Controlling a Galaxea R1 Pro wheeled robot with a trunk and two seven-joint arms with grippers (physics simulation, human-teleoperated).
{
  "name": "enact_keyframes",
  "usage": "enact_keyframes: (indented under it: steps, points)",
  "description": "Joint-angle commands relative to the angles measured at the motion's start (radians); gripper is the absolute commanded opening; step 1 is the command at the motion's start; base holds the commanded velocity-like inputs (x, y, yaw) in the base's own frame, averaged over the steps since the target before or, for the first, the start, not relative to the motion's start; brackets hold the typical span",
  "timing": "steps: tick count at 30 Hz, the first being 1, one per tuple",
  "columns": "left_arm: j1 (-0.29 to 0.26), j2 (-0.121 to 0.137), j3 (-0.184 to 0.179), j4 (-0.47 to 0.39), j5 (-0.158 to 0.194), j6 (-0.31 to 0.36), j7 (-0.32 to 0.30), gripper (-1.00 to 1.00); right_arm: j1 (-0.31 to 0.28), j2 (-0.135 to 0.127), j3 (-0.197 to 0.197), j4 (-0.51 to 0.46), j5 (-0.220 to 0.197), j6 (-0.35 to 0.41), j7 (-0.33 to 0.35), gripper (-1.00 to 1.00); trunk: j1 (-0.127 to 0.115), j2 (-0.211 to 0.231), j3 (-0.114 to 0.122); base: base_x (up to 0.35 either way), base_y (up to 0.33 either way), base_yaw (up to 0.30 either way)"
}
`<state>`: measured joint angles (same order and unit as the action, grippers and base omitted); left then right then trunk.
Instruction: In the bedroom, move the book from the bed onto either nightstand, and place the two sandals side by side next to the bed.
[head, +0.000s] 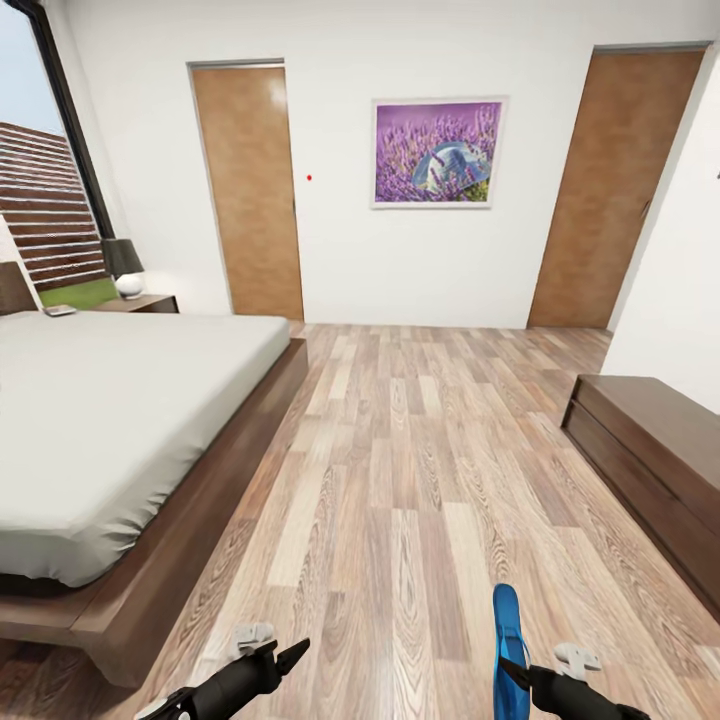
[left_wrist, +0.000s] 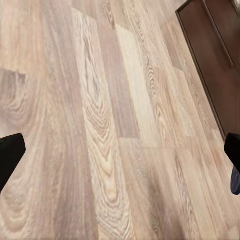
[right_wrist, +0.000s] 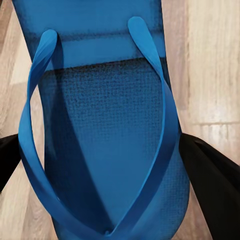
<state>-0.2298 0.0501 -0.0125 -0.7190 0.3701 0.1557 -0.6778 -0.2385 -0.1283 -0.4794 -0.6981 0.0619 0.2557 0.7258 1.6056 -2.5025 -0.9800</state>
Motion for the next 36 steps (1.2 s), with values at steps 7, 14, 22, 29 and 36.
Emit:
enact_keyframes:
  steps: [7, 14, 22, 29, 36]
  points:
    - [0.0, 0.001, -0.001, 0.0, 0.01, 0.01, -0.002, 1.0, -0.001, 0.001, -0.005, -0.001, 0.007, 0.007, 0.007, -1.0, -0.003, 0.001, 0.026, 0.0, 0.0, 0.0]
    - [0.0, -0.001, -0.002, 0.001, 0.01, 0.01, -0.002, 1.0, -0.001, 0.001, -0.005, -0.001, 0.007, 0.007, 0.007, -1.0, -0.013, 0.016, 0.052, 0.0, 0.0, 0.0]
    - [0.0, -0.001, -0.003, 0.001, 0.01, 0.01, -0.002, 1.0, -0.001, 0.0, -0.005, -0.001, 0.007, 0.007, 0.007, -1.0, -0.044, 0.072, 0.077, 0.0, 0.0, 0.0]
    - [0.0, -0.002, -0.003, 0.001, 0.01, 0.01, -0.001, 1.0, -0.001, 0.001, -0.005, -0.001, 0.007, 0.007, 0.007, -1.0, -0.071, 0.121, 0.099, 0.0, 0.0, 0.0]
    - [0.0, -0.002, -0.003, 0.001, 0.01, 0.01, -0.001, 1.0, -0.001, 0.001, -0.005, -0.001, 0.007, 0.007, 0.007, -1.0, -0.098, 0.17, 0.121, 0.0, 0.0, 0.0]
